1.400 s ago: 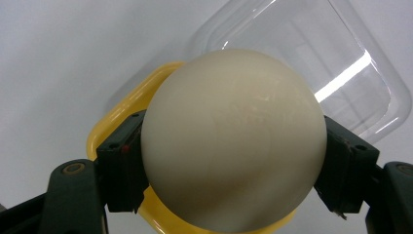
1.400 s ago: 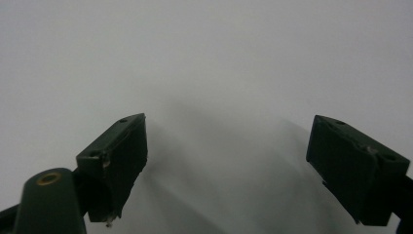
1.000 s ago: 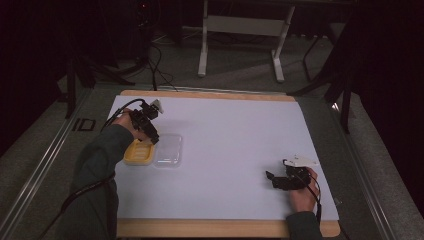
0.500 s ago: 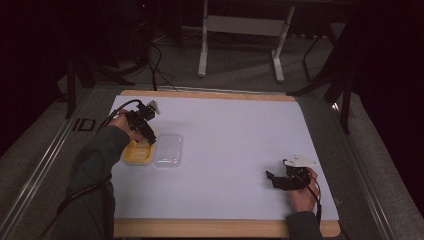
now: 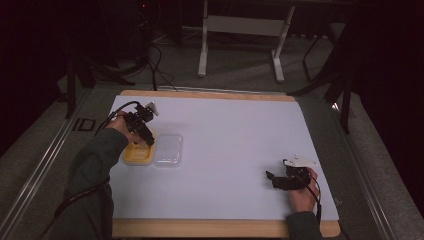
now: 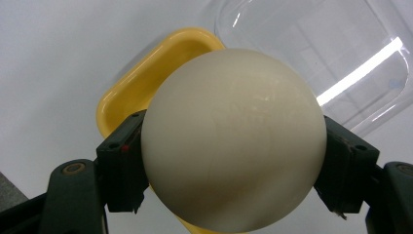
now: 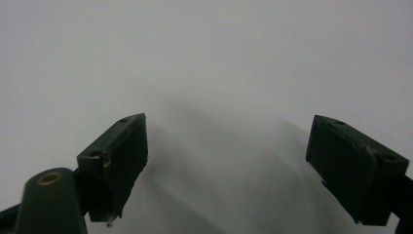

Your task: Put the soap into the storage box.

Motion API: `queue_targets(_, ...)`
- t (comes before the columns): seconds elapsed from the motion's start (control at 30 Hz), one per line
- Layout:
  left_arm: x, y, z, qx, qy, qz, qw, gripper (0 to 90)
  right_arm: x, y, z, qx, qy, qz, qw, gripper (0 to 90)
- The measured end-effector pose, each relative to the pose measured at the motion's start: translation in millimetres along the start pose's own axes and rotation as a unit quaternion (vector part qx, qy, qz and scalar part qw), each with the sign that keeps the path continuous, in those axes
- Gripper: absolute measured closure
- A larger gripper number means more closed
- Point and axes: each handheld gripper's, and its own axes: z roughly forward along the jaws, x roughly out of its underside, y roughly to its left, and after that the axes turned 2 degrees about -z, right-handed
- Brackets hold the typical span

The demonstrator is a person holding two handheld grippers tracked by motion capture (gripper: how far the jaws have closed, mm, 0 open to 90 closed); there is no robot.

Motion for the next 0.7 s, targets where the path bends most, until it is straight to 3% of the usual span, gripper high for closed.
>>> queue_targets(0.7,11.1,7.0,12.7,-0.001,0.009,-0.004,0.9999,25.5,-0.1,0.2,0.2,0.000,0.001,-0.001,1.0000,14.9)
